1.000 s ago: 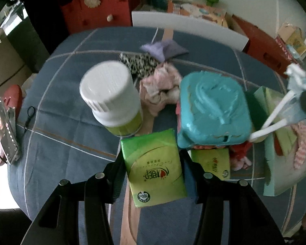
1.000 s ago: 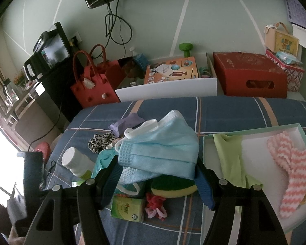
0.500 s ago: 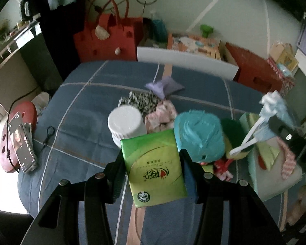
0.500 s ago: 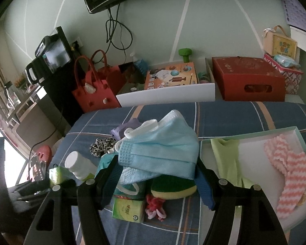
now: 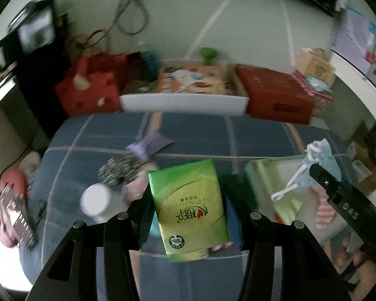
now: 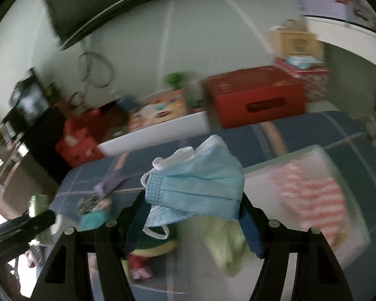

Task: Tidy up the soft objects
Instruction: 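Carry the face mask and tissue pack over the white tray and lower them, then open both grippers to release mask and tissue pack into the tray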

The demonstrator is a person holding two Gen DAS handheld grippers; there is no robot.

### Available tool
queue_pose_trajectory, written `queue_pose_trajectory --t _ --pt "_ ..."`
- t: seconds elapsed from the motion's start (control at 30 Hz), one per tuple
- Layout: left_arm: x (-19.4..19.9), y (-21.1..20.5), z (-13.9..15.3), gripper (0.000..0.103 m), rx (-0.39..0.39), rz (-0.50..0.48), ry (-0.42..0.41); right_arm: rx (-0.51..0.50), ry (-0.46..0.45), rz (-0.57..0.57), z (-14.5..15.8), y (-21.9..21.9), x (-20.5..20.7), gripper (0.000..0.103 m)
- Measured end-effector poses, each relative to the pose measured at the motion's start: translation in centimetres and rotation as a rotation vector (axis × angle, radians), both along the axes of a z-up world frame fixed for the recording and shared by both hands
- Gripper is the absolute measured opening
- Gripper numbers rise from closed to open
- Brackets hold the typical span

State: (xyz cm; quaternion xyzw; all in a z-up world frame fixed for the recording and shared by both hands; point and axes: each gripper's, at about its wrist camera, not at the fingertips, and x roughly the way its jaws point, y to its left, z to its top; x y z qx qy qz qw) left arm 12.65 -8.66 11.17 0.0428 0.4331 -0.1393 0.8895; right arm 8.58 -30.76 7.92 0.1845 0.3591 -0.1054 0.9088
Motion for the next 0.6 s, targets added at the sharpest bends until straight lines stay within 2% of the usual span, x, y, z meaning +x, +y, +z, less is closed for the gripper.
queue_pose_trajectory --t 0.2,0.3,0.43,0.6 --pt "1.0 -6.7 -1.2 0.052 -0.018 -0.159 0.030 0.027 0.005 -0.143 -0.7 -5.5 -1.4 0.071" --pt "1.7 -9.6 -2.4 0.053 -0.031 -0.221 0.050 0.006 0.020 -0.188 -1.4 -7.1 -1.5 0.071" --pt "2.8 -13.1 -5.4 0.053 -0.054 -0.269 0.094 0.007 0.053 -0.209 -3.2 -8.2 -0.7 0.071" --pt "3.9 -15.4 -8.9 0.053 -0.063 -0.295 0.141 0.010 0.105 -0.210 -5.3 -8.5 0.1 0.071"
